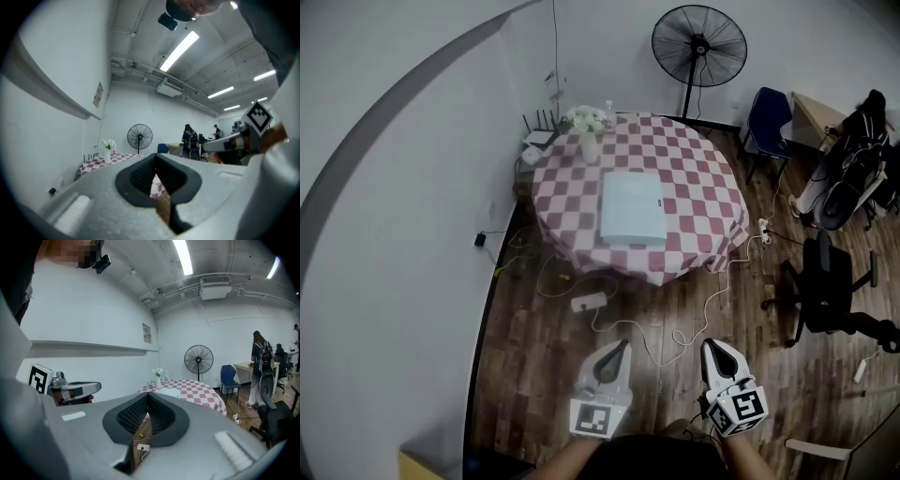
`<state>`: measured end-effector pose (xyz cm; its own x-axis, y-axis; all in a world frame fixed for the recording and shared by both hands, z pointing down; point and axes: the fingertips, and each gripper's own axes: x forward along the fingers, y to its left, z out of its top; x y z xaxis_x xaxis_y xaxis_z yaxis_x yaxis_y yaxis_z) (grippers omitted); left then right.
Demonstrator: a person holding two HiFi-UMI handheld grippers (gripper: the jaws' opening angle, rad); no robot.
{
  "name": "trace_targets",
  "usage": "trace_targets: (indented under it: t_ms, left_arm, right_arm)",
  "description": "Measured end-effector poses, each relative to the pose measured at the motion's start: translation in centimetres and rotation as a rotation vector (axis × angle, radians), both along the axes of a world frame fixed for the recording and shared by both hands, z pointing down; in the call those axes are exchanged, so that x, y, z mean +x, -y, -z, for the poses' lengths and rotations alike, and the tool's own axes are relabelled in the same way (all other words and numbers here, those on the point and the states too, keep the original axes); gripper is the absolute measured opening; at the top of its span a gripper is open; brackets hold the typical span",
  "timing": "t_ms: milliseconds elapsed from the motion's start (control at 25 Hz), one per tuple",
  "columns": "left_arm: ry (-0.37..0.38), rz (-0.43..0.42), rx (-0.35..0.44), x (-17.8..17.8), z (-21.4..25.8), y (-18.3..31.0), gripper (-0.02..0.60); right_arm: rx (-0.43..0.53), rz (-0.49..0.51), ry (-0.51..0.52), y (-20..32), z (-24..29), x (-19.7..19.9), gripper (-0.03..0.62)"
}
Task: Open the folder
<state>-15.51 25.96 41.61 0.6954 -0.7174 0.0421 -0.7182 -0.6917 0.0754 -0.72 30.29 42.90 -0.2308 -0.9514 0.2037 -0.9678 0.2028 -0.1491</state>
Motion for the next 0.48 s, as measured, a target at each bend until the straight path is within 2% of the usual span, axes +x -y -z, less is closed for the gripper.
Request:
trace_targets:
  t_ms: [200,480]
  left_arm:
    - [-0.024,0.006,-0.063,0.2,-0.4,3.9,0.005]
    - [-0.026,0.017,-0.095,2.2,-1.4,8.3,0.005]
  right_arm:
    - [-0.042,-0.036,0.045,2.9,-0.9,0.7,0.002]
    - [-0.021,0.065,-0.033,7.1,-1.6,0.8,0.003]
